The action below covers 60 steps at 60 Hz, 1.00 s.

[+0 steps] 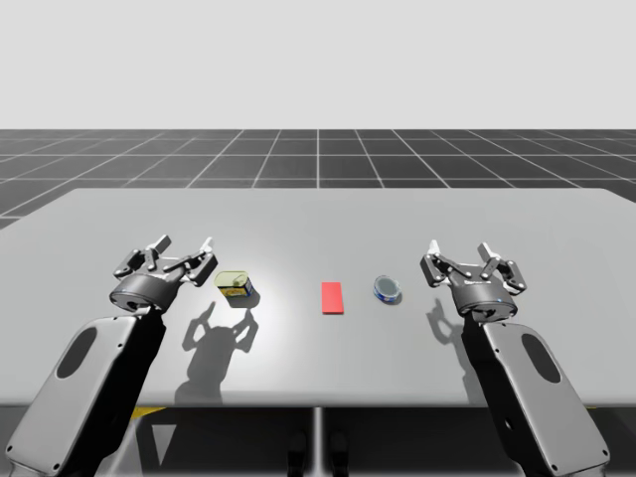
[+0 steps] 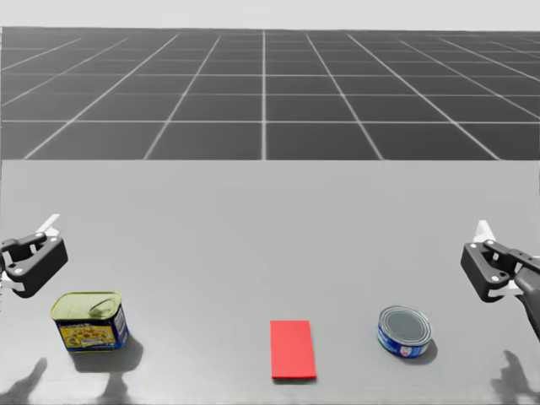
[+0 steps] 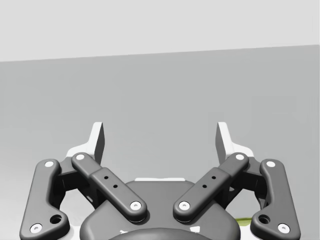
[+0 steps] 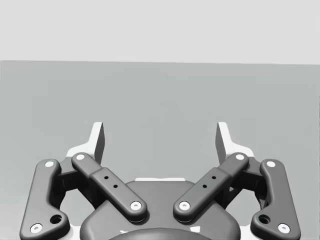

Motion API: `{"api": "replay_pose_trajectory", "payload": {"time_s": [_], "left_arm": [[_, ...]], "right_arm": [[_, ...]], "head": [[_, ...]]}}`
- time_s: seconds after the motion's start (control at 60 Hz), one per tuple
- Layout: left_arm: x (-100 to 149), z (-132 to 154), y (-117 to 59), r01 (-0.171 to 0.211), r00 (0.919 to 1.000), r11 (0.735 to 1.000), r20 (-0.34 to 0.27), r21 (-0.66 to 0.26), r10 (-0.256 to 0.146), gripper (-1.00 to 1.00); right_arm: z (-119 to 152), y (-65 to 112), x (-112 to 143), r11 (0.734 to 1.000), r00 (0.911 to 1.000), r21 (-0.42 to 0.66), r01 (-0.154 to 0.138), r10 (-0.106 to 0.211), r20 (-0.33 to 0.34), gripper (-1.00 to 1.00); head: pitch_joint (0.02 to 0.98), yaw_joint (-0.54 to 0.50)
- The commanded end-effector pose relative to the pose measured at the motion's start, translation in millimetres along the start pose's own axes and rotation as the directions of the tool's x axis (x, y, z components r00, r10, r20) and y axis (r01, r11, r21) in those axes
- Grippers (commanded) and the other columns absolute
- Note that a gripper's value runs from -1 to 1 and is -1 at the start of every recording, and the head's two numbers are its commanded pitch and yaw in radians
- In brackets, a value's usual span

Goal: Look at the card. If it is red, pick the object on the left. If it is green, pick the object on the right.

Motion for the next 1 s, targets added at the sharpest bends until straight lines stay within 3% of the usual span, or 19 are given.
{"api": "replay_pose_trajectory", "payload": {"time_s": [0.017,0.2,0.383,0.767,1.0], "left_arm": [[-0.5,-0.9,-0.8,0.011,0.9999,1.000,0.001,-0.003,-0.011,-1.00],[-0.2,-1.2,-1.6,0.015,0.9999,1.000,0.002,-0.008,-0.015,-1.00],[0.3,-1.7,-3.2,0.021,0.9998,1.000,0.002,-0.013,-0.021,-1.00],[0.4,1.0,-5.0,0.018,0.9998,1.000,0.003,-0.011,-0.018,-1.00],[0.4,0.7,-4.7,0.020,0.9998,1.000,0.004,-0.010,-0.020,-1.00]], "right_arm": [[-0.5,-0.6,-0.2,1.000,1.0000,-0.006,-0.002,0.002,-0.003,-1.00],[-1.1,-0.8,-0.4,1.000,1.0000,-0.008,-0.004,0.004,-0.004,-1.00],[-1.1,-0.7,0.6,1.000,1.0000,-0.008,-0.007,0.007,0.001,-1.00],[-0.4,-0.7,0.7,1.000,0.9999,-0.008,-0.012,0.012,0.005,-1.00],[-0.3,-0.1,0.7,1.000,0.9999,-0.005,-0.016,0.016,0.006,-1.00]], "head": [[0.639,-0.02],[0.816,-0.04],[0.892,-0.05],[0.884,-0.04],[0.863,0.09]]}}
